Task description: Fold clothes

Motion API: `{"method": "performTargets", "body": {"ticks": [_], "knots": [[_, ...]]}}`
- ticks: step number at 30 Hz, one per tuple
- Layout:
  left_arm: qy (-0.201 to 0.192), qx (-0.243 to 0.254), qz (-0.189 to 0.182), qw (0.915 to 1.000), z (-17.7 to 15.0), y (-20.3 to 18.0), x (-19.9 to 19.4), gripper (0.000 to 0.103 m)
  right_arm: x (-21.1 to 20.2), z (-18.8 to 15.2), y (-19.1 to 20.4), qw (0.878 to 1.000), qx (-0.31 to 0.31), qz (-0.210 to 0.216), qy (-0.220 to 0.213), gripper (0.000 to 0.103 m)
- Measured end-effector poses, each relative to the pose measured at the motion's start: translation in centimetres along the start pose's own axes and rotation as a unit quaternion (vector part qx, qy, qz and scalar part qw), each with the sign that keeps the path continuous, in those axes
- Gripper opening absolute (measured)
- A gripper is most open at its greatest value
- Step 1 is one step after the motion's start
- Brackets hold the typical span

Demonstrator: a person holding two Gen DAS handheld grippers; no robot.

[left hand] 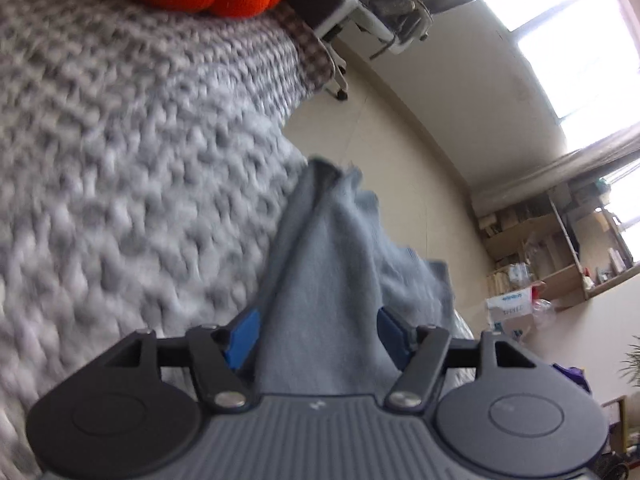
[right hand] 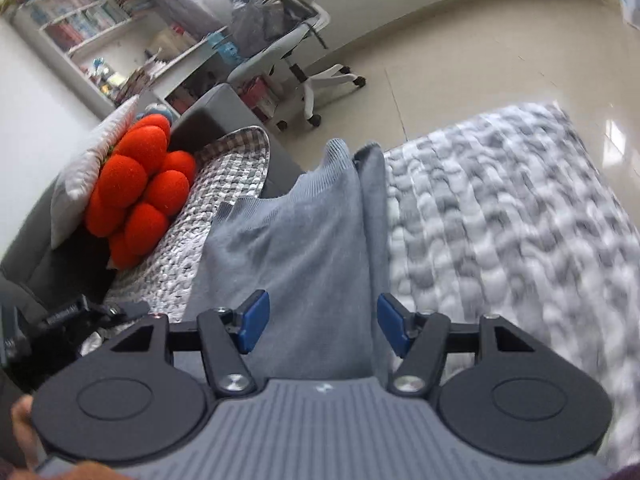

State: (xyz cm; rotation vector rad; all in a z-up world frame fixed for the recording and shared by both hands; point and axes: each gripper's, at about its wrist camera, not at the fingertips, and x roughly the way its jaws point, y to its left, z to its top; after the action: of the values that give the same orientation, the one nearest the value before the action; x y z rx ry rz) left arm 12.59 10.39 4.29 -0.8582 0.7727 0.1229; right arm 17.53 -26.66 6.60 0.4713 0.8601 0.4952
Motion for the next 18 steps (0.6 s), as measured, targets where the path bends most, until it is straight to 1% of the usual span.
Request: {"method": "performTargets", "body": {"ticks": [1, 3, 4, 6, 7, 10, 12, 13, 16, 18], "knots": [[0.001, -0.003, 0.002, 1.0, -0.6, 0.1, 0.0, 0.067, -0.3, -0.4, -0.2, 1.0, 0.016, -0.005, -0.005, 0.064], [-0.009, -0.014, 0.02, 0.9997, -1.7, 0.4, 0.0, 0.066, -0.7, -1.1, -0.7, 0.998, 0.057, -0.012, -0.018, 0.064], [-0.011, -0.015, 0.019, 0.9996, -2.2, 0.5, 0.1, 0.066, -0.7, -1.3, -0.9, 0.997, 0.075, -0.014, -0.023, 0.064], [-0.009, -0.017, 0.009, 0.9998, -3.0, 0.7, 0.1, 0.066, -0.7, -2.2, -1.1, 0.995, 0.086, -0.007, -0.039, 0.064], [-0.018, -0.005, 0.01, 0.9998, -3.3, 0.6, -0.2, 0.066, -0.7, -2.6, -1.1, 0.995, 0.09, -0.003, -0.048, 0.064], [-0.055, 0.043, 0.015, 0.9974, -3.8, 0.2, -1.4, 0.064, -0.8, -3.4, 0.1, 0.998, 0.013, -0.013, -0.061, 0.064], [-0.068, 0.072, 0.009, 0.995, -3.8, 0.0, -1.9, 0.062, -0.5, -3.7, 0.4, 0.998, -0.014, -0.015, -0.062, 0.064], [-0.07, 0.082, 0.004, 0.9942, -3.8, 0.0, -2.0, 0.061, -0.3, -3.8, 0.3, 0.998, -0.02, -0.014, -0.063, 0.062], [-0.065, 0.108, -0.006, 0.992, -3.9, -0.2, -2.0, 0.061, 0.5, -4.1, 0.3, 0.998, -0.02, -0.002, -0.054, 0.046], [-0.057, 0.122, -0.001, 0.9909, -4.1, -0.4, -1.4, 0.059, 0.9, -4.3, 0.6, 0.998, -0.036, -0.005, -0.049, 0.044]]}}
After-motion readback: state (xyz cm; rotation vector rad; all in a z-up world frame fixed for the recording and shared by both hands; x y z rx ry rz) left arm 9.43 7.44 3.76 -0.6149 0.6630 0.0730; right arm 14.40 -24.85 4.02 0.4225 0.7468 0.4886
